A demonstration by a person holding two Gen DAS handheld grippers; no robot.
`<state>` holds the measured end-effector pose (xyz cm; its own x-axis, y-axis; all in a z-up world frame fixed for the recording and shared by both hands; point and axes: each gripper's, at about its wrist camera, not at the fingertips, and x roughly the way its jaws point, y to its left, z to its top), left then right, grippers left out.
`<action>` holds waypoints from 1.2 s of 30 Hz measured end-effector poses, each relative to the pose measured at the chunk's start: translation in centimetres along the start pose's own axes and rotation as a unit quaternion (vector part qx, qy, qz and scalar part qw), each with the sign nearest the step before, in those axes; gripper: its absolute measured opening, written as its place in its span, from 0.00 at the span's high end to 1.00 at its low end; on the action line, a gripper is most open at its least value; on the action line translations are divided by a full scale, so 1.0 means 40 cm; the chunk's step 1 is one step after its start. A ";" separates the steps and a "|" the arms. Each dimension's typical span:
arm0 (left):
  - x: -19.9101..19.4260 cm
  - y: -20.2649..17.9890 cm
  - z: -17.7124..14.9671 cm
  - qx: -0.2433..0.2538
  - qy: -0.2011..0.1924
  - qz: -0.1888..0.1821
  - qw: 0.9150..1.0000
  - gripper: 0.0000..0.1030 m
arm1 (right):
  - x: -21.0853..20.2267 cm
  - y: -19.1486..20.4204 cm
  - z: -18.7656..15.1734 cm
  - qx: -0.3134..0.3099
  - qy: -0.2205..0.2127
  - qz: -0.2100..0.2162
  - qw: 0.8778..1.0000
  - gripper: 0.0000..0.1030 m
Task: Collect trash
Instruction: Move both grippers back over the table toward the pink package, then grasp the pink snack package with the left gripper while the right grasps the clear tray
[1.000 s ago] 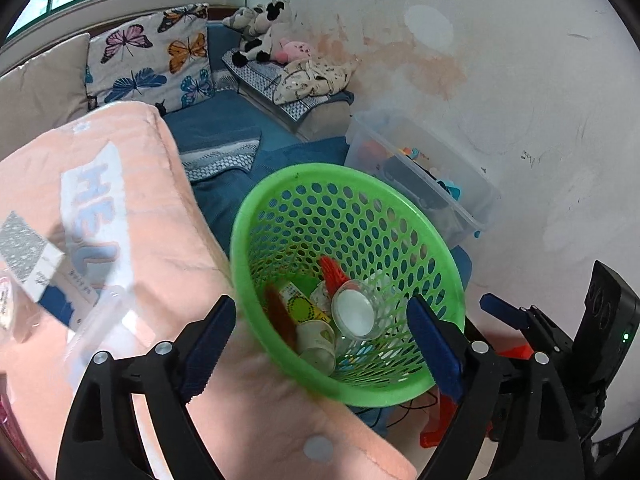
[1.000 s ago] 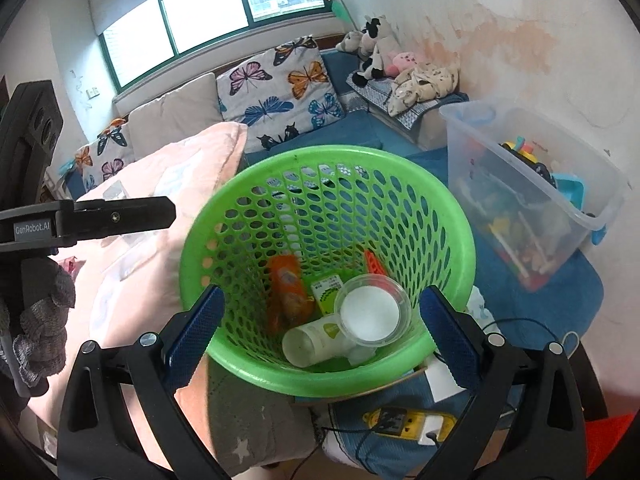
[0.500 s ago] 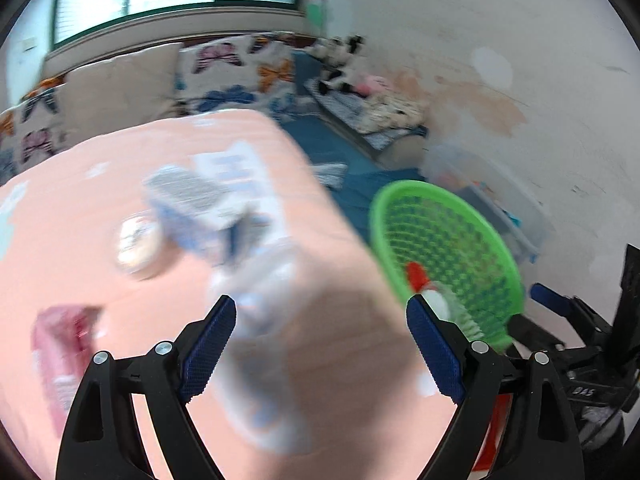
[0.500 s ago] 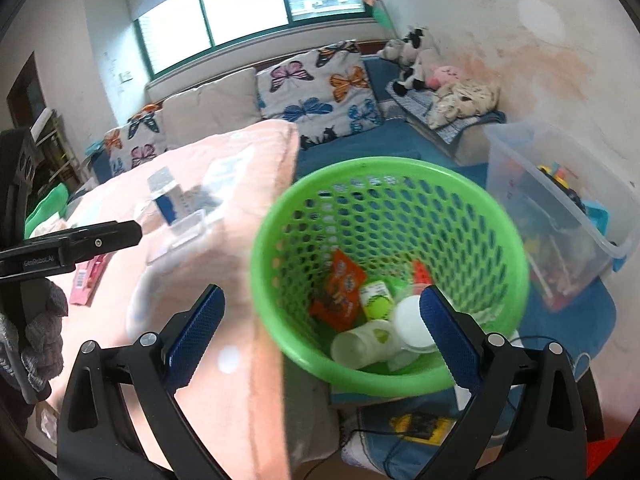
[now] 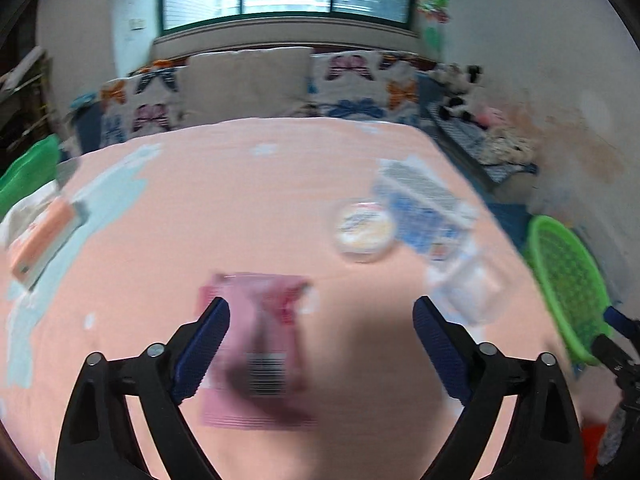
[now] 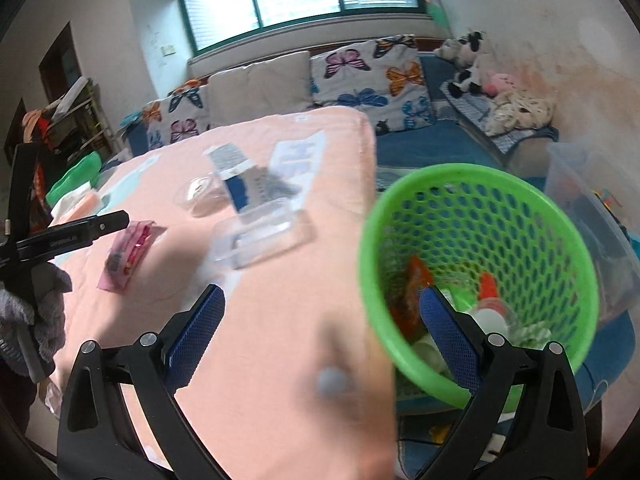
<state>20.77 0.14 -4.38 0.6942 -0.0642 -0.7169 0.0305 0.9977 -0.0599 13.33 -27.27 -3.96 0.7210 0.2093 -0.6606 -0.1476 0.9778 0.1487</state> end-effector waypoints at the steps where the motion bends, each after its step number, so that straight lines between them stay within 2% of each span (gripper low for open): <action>1: 0.007 0.016 -0.002 -0.004 0.005 0.006 1.000 0.12 | 0.008 0.013 0.002 -0.004 0.002 0.004 1.000 0.06; 4: 0.041 0.069 -0.013 -0.021 0.029 0.019 0.999 0.11 | 0.027 0.044 0.005 -0.012 0.009 0.016 1.000 0.06; 10: 0.099 0.129 -0.031 -0.049 0.067 0.011 0.996 0.11 | 0.072 0.099 0.015 -0.025 0.023 0.035 0.999 0.06; 16: 0.123 0.143 -0.048 -0.062 0.081 0.005 0.995 0.11 | 0.122 0.131 0.041 -0.051 0.035 0.042 0.997 0.05; 23: 0.149 0.139 -0.048 -0.055 0.092 -0.003 0.994 0.11 | 0.210 0.141 0.070 -0.076 0.065 0.048 0.994 0.04; 31: 0.166 0.143 -0.042 -0.048 0.098 -0.011 0.994 0.11 | 0.288 0.142 0.081 -0.108 0.087 0.036 0.990 0.04; 34: 0.170 0.138 -0.041 -0.040 0.101 -0.012 0.994 0.13 | 0.308 0.139 0.085 -0.112 0.094 0.037 0.989 0.04; 36: 0.169 0.134 -0.042 -0.035 0.102 -0.014 0.994 0.19 | 0.319 0.138 0.089 -0.114 0.098 0.037 0.988 0.04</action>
<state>24.41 5.02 -10.70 0.5336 -0.1010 -0.8397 -0.0084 0.9922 -0.1247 24.12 -19.23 -8.96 0.5614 0.2563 -0.7869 -0.3590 0.9321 0.0474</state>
